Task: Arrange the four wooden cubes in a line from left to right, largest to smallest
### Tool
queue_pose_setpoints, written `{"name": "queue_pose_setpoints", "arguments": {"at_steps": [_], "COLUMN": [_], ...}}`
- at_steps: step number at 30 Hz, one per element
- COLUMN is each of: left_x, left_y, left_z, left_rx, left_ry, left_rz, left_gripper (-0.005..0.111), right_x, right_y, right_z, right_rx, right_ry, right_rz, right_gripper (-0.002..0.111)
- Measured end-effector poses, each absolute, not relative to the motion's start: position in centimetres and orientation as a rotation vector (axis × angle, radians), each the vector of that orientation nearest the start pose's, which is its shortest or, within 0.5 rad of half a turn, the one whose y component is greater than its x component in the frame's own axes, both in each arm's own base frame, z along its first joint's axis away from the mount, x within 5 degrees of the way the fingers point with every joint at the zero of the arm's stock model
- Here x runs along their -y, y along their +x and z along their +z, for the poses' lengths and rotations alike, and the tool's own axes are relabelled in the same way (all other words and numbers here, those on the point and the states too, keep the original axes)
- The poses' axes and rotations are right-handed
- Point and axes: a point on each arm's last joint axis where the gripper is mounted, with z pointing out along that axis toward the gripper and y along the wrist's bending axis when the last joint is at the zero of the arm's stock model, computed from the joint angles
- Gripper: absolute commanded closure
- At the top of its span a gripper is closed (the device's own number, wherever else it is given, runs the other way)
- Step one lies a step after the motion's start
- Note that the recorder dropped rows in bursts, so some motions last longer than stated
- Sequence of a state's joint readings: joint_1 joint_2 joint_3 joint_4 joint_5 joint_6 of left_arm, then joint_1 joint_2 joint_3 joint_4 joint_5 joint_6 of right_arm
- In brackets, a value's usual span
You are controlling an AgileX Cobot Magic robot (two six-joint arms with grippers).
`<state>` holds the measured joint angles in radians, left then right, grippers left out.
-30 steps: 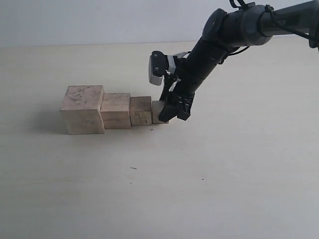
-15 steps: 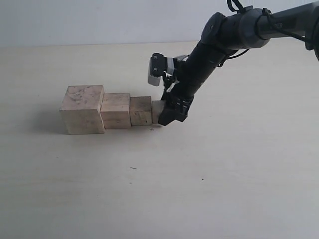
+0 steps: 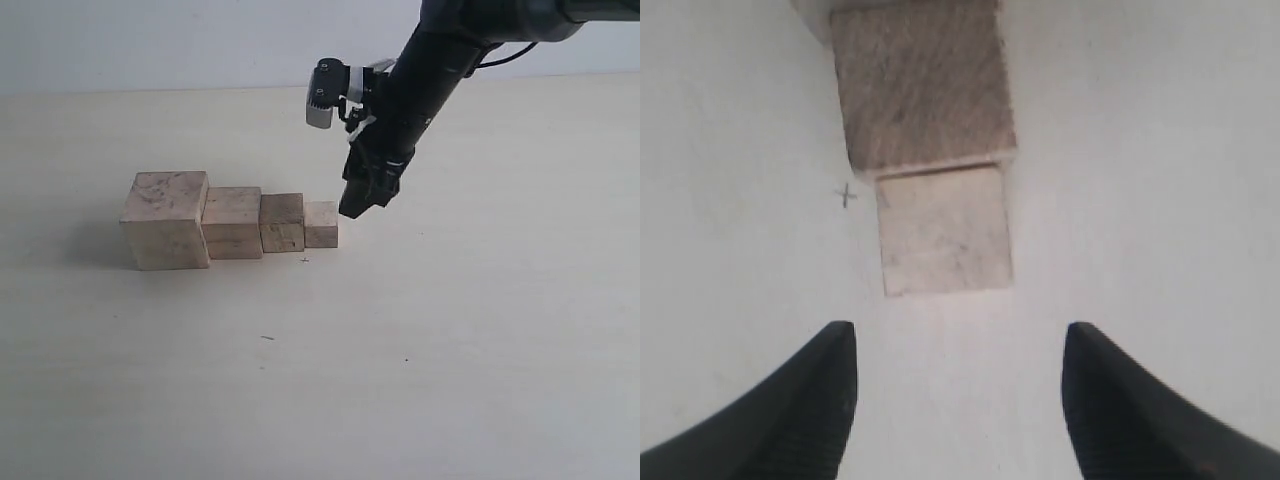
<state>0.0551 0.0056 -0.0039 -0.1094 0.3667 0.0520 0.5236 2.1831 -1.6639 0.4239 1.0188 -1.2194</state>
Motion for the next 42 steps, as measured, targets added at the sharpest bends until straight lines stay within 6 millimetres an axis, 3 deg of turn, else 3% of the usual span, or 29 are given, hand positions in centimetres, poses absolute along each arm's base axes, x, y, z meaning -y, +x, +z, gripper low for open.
{"name": "queue_pose_setpoints", "arguments": {"at_steps": [6, 22, 42], "left_x": [0.1, 0.1, 0.1], "left_y": [5.3, 5.3, 5.3], "left_z": [18.1, 18.1, 18.1], "left_rx": [-1.849, -1.849, -1.849], "left_ry": [-0.070, -0.070, -0.070], "left_rz": [-0.033, -0.033, -0.033], "left_gripper": [0.107, 0.107, 0.107], "right_x": [-24.5, -24.9, -25.4], "right_y": [37.3, 38.3, 38.3], "right_z": [16.4, 12.4, 12.5], "right_rx": [-2.119, -2.158, -2.172], "right_ry": [-1.961, -1.918, -1.845], "right_rz": [0.352, 0.327, 0.398], "right_gripper": [0.050, 0.050, 0.050]}}
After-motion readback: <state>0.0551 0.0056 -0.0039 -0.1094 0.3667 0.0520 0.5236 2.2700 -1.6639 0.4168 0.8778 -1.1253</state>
